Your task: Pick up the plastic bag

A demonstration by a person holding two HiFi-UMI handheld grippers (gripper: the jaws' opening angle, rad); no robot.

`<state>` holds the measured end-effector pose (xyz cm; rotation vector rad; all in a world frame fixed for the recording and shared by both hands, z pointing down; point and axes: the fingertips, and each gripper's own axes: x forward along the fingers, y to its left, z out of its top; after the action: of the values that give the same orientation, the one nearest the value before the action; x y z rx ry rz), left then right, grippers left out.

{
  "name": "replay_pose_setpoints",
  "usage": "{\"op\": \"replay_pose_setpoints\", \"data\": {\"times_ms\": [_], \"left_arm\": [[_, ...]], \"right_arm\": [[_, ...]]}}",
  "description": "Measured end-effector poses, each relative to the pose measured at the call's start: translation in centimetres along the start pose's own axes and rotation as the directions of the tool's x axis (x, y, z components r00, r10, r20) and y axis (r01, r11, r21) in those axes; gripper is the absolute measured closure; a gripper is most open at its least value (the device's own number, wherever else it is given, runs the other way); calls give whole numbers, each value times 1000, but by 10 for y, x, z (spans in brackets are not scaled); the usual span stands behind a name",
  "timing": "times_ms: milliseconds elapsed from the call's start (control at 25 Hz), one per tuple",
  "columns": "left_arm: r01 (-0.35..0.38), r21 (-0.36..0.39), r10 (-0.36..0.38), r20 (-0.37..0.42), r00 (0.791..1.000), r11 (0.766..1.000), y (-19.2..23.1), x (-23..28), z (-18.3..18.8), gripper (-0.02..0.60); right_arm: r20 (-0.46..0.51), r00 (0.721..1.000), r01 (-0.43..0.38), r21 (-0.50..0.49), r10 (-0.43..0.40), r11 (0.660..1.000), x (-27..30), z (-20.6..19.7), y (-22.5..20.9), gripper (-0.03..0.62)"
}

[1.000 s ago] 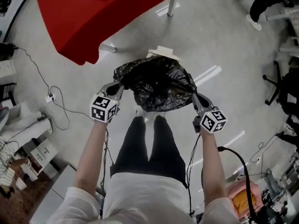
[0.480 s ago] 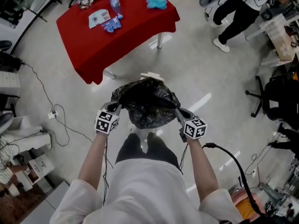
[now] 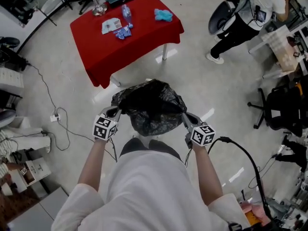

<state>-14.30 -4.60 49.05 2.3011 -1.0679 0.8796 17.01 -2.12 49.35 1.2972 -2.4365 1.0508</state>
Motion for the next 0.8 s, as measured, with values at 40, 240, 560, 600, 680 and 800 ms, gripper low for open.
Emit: {"op": "replay_pose_setpoints", "data": {"times_ms": [40, 240, 560, 600, 680, 800], "left_arm": [[3, 1, -3, 6, 1000, 1000, -4, -7, 0, 577], [19, 37, -20, 27, 999, 999, -13, -28, 5, 577], [73, 121, -83, 77, 994, 990, -29, -80, 3, 577], [80, 126, -91, 79, 993, 989, -30, -84, 1, 577], [97, 141, -109, 81, 991, 985, -33, -92, -5, 577], [121, 179, -137, 82, 987, 976, -42, -110, -18, 577]], "right_arm": [[2, 1000, -3, -1, 3, 1000, -5, 0, 5, 592], [23, 1000, 0, -15, 1, 1000, -23, 1, 24, 591], [127, 989, 77, 1, -76, 997, -55, -1, 67, 591], [141, 986, 91, 18, -93, 996, -58, -3, 73, 591], [160, 981, 109, 39, -114, 993, -64, -12, 88, 591], [171, 976, 130, 29, -133, 991, -76, -28, 114, 591]]}}
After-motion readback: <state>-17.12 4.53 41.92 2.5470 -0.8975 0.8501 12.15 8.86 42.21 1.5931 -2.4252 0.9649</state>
